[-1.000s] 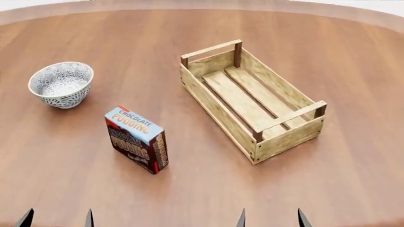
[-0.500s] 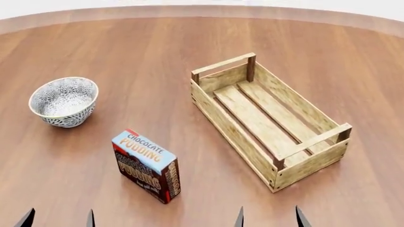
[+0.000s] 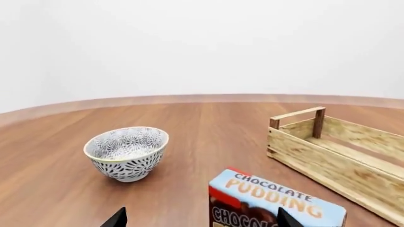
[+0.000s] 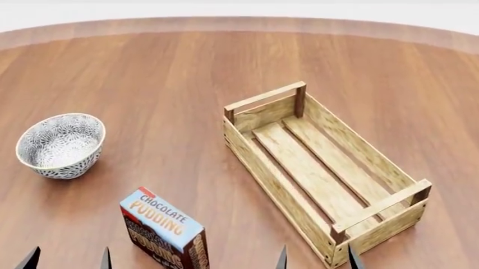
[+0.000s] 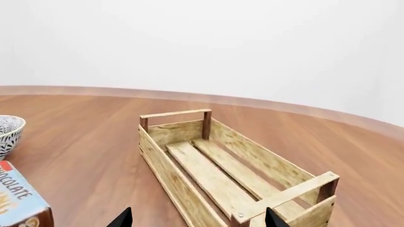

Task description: Pick up the chocolate pudding and put it in the tray.

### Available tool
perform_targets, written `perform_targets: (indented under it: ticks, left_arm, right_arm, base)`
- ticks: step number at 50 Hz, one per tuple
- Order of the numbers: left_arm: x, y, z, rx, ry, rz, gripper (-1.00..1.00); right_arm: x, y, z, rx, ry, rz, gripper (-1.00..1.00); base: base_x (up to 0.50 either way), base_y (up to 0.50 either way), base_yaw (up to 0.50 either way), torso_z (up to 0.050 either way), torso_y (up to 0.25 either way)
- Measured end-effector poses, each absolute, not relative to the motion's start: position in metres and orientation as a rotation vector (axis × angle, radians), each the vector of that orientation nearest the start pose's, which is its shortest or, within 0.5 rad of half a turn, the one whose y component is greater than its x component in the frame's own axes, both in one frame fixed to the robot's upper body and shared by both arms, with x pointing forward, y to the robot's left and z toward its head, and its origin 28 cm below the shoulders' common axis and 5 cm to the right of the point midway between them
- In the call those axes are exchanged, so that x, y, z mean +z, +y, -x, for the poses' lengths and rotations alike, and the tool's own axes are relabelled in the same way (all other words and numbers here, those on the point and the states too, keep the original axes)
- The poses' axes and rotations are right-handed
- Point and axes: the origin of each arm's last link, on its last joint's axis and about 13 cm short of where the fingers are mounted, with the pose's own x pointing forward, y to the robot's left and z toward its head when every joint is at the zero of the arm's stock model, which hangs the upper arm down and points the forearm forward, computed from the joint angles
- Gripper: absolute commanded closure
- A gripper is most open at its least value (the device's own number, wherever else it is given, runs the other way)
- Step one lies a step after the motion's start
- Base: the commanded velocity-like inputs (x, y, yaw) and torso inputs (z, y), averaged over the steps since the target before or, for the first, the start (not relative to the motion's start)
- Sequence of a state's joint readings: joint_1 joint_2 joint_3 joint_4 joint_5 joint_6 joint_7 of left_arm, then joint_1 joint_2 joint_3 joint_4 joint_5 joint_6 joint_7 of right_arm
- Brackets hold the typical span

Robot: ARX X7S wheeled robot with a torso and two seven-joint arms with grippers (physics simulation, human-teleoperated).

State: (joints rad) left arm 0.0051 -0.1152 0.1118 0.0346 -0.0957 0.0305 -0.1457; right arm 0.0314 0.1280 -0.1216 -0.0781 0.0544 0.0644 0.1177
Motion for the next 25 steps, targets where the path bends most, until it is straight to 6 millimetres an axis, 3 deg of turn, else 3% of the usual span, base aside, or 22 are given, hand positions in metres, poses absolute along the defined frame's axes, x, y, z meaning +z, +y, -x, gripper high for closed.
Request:
perform_targets:
  ticks: [18, 25]
  left_arm:
    - [0.0209, 0.21, -0.2092, 0.03, -0.05, -0.011, -1.0]
    - [0.0212, 0.2102, -0.209, 0.028, -0.05, -0.01, -1.0]
  right_arm:
    - [0.0355, -0.1013, -0.2208, 0.003, -0.037, 0.073, -1.0]
    - [0.0397, -0.1003, -0.2234, 0.014, -0.028, 0.058, -1.0]
  base:
    - [0.26, 0.0, 0.0, 0.0, 0.0]
    - [0.02, 0.0, 0.0, 0.0, 0.0]
